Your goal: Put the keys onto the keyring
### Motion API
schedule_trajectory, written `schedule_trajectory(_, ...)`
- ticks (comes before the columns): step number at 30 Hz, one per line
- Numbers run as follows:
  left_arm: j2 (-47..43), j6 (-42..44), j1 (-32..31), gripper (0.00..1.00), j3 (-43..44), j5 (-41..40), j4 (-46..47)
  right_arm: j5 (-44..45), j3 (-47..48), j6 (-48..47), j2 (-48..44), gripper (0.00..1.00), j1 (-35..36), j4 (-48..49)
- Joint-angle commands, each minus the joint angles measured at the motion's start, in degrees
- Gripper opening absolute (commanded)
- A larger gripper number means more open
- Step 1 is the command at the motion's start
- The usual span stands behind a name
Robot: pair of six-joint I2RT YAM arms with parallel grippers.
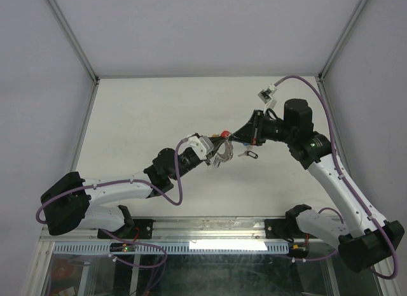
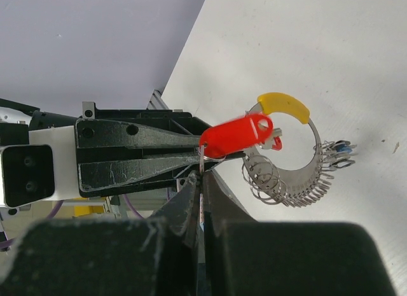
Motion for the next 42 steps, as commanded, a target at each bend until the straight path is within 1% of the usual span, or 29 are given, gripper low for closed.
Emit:
schedule_trajectory(1,0.0,0.4,-0.6,0.0,2.2,1.4,0.6,-0.9,1.0,-0.5,-1.2,0.0,0.3,3.0)
schedule_trajectory(6,-1.5,0.9,-0.6,0.0,0.4,3.4,1.5,2.3,1.2,-1.4,-2.1,0.0,0.2,2.3)
schedule_trajectory(14,-5.3,2.9,-0.6,0.0,-2.6,9.5,2.2,8.7,1.5,-3.4,-3.0,0.0,0.2,0.0)
schedule_trajectory(19,-6.8,3.1,-0.6,0.0,-3.4,10.2,2.1,10.4,1.9,-4.5,-3.4,0.0,0.1,-1.9)
schedule_trajectory(24,-7.5,3.7,-0.5,0.0,-3.6,10.7,2.6,10.1,2.2,-4.9,-3.4,0.0,0.2,-2.8)
schedule_trajectory(30,-7.6,3.9,-0.5,0.0,-4.3,10.5,5.7,7.0,2.0,-5.2,-2.4,0.0,0.2,-3.5)
schedule_trajectory(37,-6.9,4.4,-0.5,0.0,-4.2,13.3,7.4,3.5,1.7,-5.2,-1.4,0.0,0.2,-3.9)
schedule_trajectory(42,-6.8,4.8,-0.5,0.0,-4.1,14.1,8.1,3.2,1.7,-6.2,-0.6,0.0,0.3,-5.5)
